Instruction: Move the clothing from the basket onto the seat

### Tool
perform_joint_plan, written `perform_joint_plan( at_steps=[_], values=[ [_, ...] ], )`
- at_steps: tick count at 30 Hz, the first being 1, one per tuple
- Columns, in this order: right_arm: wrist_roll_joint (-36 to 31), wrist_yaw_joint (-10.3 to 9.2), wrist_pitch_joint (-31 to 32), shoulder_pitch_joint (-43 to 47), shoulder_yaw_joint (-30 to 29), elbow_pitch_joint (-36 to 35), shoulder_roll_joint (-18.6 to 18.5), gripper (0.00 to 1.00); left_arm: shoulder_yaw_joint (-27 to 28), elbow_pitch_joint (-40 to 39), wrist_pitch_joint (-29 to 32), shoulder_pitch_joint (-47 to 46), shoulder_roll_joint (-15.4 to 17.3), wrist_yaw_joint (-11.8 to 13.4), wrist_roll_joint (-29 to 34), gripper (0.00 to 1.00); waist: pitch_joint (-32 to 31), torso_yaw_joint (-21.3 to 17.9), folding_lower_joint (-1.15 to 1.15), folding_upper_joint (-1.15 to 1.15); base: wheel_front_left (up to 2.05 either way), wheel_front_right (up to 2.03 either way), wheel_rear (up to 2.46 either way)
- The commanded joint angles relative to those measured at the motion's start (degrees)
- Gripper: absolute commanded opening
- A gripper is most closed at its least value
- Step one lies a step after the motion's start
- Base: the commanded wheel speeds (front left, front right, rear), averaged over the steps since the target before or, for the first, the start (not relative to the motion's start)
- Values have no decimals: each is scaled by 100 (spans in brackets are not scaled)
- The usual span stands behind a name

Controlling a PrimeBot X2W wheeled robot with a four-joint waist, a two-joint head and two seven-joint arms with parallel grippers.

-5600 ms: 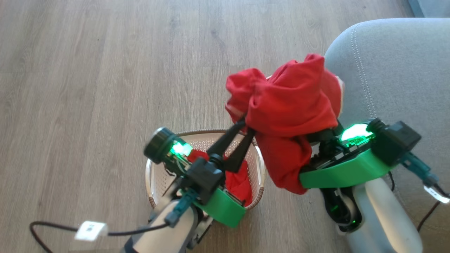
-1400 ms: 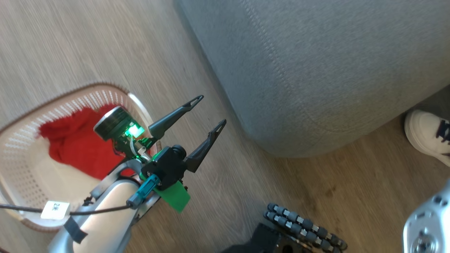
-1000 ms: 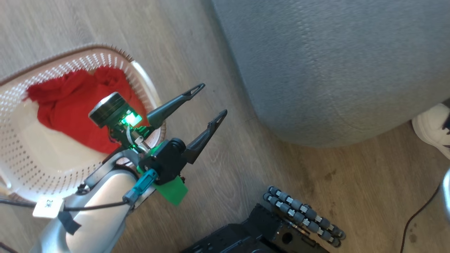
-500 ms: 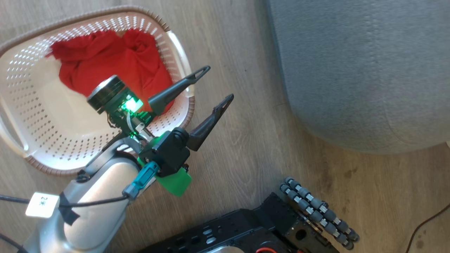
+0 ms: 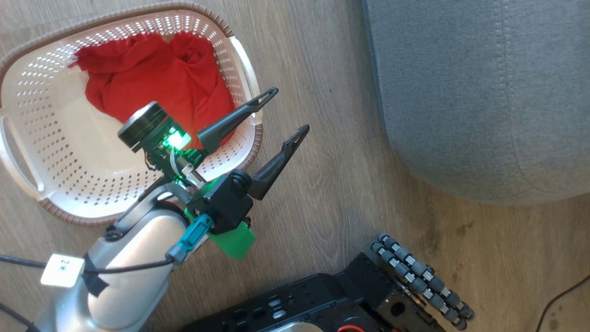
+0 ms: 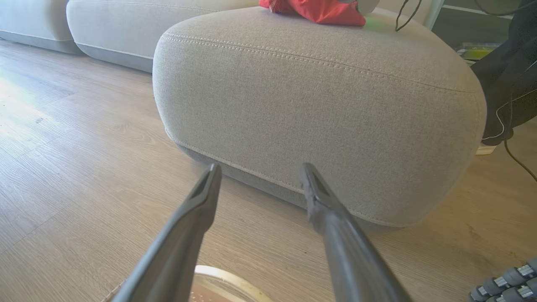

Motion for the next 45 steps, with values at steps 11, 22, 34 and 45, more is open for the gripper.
perform_joint_plan(
  at_steps=[11, 22, 34, 45],
  values=[
    [-271, 12, -52, 14, -185, 203, -382, 100, -101, -58, -28, -53, -27, 64, -94, 100, -437, -125, 0, 0, 0, 0, 0],
    [-641, 12, 1032, 222, 324, 522, -455, 100, -251, 145, -28, 98, -679, 35, -366, 100, -1582, 61, 0, 0, 0, 0, 0],
    [199, 12, 2695, 503, 1662, 552, -188, 100, 6, 247, -28, 577, -1299, -92, -464, 100, -2783, 202, 0, 0, 0, 0, 0],
    [2549, 12, 1509, 1598, 4145, -1316, -135, 100, 516, 220, -28, 1004, -1653, -67, -518, 100, -3598, 630, 0, 0, 0, 0, 0]
  ],
)
